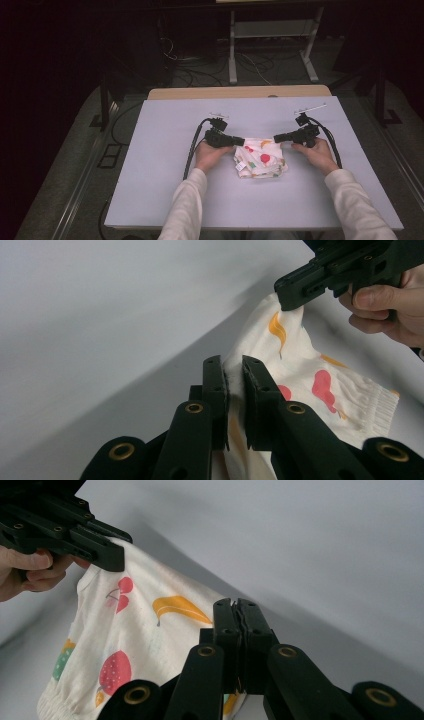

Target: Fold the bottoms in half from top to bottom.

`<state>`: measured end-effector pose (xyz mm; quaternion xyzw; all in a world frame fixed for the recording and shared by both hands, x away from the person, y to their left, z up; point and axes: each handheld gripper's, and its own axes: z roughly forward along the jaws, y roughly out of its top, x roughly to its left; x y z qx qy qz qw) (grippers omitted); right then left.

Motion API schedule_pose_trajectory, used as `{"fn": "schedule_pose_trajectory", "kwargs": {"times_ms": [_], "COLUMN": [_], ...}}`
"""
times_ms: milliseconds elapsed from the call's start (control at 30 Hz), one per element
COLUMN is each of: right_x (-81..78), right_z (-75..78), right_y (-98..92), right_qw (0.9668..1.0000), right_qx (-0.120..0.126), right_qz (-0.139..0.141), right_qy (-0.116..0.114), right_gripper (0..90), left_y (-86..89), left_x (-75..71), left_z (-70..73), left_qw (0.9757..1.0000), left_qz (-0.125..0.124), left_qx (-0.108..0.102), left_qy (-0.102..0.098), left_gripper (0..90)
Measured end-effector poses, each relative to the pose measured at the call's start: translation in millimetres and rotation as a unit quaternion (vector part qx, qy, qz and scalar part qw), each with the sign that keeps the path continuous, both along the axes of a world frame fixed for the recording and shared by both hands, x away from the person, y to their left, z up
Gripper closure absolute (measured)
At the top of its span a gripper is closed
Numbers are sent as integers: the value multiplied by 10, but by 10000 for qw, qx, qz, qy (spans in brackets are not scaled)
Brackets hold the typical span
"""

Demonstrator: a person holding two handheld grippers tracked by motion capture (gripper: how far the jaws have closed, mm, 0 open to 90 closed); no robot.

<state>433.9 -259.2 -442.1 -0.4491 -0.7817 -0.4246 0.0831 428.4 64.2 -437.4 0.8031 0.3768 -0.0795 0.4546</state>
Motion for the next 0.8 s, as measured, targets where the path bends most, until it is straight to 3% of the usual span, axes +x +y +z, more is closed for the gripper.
{"fn": "schedule_pose_trajectory", "kwargs": {"times_ms": [433, 800], "right_x": [50, 126], "right_z": [54, 69], "right_y": [128, 260], "right_qw": [10000, 9995], "right_qx": [-60, -125], "right_qz": [-48, -281], "right_qy": [-38, -18], "right_gripper": [870, 869], "left_y": [109, 208], "left_x": [95, 204], "left_z": [51, 36], "left_qw": [9999, 9998], "left_qz": [-81, -73], "left_qx": [106, 182], "left_qy": [-48, -69], "left_gripper": [805, 804]}}
